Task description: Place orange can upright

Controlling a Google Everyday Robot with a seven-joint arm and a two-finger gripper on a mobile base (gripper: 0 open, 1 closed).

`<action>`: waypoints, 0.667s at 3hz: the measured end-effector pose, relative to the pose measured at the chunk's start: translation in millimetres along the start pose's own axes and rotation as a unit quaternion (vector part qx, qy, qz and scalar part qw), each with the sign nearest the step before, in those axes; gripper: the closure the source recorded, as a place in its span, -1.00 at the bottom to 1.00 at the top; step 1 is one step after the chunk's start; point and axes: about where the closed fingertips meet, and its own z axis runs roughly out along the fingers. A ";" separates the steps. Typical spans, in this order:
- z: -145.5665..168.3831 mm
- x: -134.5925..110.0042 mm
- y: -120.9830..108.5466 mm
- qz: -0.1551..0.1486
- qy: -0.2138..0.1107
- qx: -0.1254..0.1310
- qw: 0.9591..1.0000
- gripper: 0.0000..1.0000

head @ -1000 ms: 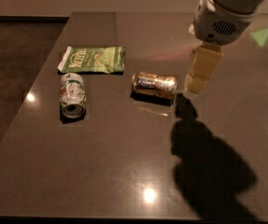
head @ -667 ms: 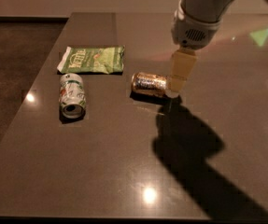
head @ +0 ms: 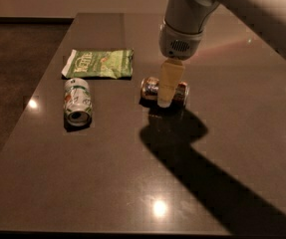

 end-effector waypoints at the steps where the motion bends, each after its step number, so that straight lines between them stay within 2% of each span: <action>1: 18.8 -7.3 2.1 -0.002 0.009 -0.018 1.000 -1.00; 2: 33.9 -10.5 5.7 0.001 0.013 -0.032 0.999 -1.00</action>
Offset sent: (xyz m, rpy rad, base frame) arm -0.0025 0.0201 -0.0495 -0.0275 0.1169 0.0010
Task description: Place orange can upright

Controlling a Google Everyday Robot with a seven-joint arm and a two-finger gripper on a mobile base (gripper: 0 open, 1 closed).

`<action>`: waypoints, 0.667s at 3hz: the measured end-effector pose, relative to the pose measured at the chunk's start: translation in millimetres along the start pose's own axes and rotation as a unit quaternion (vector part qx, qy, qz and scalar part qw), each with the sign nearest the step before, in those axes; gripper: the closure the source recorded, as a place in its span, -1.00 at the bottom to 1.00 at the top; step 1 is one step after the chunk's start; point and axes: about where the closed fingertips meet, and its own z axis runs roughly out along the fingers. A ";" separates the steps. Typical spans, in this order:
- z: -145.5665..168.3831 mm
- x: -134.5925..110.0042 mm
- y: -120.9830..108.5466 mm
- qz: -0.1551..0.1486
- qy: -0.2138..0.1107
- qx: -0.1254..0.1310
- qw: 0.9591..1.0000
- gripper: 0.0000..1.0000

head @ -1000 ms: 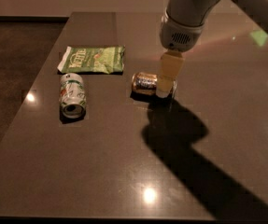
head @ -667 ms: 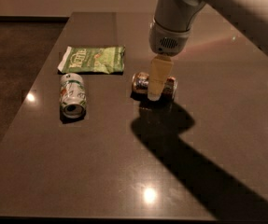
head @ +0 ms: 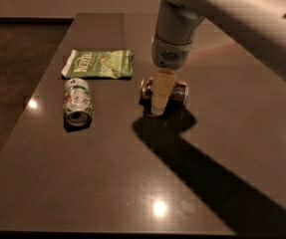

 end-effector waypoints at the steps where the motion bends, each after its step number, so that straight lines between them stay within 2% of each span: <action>1: 9.5 -2.3 0.0 0.005 0.002 -0.006 1.000 -1.00; 2: 13.0 -3.0 -1.1 0.012 0.002 -0.009 1.000 -0.66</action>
Offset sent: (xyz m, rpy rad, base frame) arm 0.0023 0.0027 -0.0159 -0.0030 0.0437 -0.0399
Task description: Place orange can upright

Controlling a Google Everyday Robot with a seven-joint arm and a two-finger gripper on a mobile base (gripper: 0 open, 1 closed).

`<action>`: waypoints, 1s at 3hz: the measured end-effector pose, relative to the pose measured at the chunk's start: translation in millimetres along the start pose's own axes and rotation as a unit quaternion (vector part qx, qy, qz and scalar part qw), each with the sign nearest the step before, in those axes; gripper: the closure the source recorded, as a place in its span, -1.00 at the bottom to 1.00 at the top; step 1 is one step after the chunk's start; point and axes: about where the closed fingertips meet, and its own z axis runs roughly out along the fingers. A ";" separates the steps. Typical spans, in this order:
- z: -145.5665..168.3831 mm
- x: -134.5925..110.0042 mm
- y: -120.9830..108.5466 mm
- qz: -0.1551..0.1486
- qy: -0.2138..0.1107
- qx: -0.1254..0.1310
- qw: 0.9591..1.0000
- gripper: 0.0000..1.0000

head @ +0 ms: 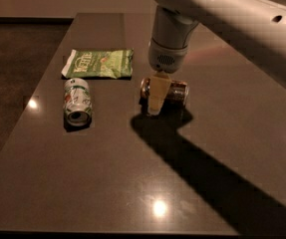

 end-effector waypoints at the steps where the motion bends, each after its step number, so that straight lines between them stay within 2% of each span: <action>1: -2.4 -1.9 -0.2 0.003 -0.001 -0.002 1.000 -0.20; 2: -6.1 -0.9 -1.0 0.009 -0.014 -0.016 1.000 0.27; 3: -18.9 5.5 -5.7 0.026 -0.061 -0.033 0.997 0.74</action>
Offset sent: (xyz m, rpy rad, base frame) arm -0.0025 -0.0042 0.0128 0.0721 0.0751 -0.0198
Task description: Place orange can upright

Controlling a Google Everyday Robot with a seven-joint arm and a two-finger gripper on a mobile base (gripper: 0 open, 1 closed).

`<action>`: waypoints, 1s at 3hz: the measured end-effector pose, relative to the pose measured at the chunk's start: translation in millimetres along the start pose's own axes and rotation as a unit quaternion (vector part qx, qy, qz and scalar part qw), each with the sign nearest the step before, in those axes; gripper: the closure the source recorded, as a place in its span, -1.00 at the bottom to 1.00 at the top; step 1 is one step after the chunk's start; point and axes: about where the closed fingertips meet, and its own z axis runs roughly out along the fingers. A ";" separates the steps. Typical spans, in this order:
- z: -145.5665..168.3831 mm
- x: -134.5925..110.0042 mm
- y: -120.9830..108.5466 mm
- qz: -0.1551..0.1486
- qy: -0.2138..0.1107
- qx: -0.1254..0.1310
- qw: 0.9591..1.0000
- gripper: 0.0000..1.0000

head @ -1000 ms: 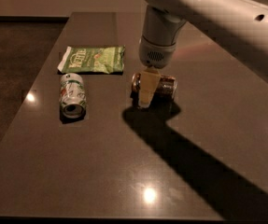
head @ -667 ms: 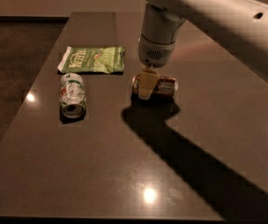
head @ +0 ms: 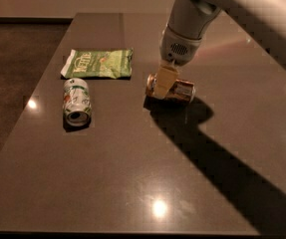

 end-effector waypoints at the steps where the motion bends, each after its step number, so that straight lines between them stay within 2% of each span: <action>1: -26.9 1.8 2.0 0.009 -0.088 -0.011 0.996 1.00; 2: -60.8 3.4 14.6 0.012 -0.194 -0.019 0.981 1.00; 3: -86.1 -1.5 31.6 0.011 -0.286 -0.025 0.958 1.00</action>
Offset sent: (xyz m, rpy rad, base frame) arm -0.0402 -0.0322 0.1132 0.6837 -0.0724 -0.0333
